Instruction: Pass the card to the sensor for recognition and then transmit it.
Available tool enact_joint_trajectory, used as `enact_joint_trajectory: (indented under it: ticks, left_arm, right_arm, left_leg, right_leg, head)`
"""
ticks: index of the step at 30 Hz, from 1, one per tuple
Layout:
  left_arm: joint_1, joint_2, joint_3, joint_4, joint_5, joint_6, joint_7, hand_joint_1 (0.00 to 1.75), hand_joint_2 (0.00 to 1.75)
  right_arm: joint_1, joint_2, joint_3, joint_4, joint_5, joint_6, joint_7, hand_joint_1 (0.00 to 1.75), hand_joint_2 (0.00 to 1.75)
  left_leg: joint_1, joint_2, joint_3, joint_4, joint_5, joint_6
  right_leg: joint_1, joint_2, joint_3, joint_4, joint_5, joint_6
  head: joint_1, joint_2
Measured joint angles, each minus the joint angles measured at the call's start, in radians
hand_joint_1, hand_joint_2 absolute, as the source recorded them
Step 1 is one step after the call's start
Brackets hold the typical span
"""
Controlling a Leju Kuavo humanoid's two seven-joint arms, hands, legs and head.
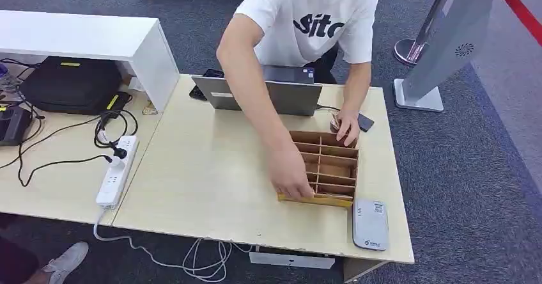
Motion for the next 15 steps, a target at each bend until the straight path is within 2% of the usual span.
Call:
enact_joint_trajectory:
  ticks: [15]
  left_arm:
    - [0.0,0.002,0.013,0.0,-0.022,-0.008,0.003,0.0,1.75]
  right_arm:
    - [0.0,0.0,0.0,0.0,0.013,0.012,0.002,0.0,0.0]
  left_leg:
    - [0.0,0.0,0.0,0.0,0.0,0.0]
  right_leg:
    - [0.0,0.0,0.0,0.0,0.0,0.0]
  head:
    - [0.0,0.0]
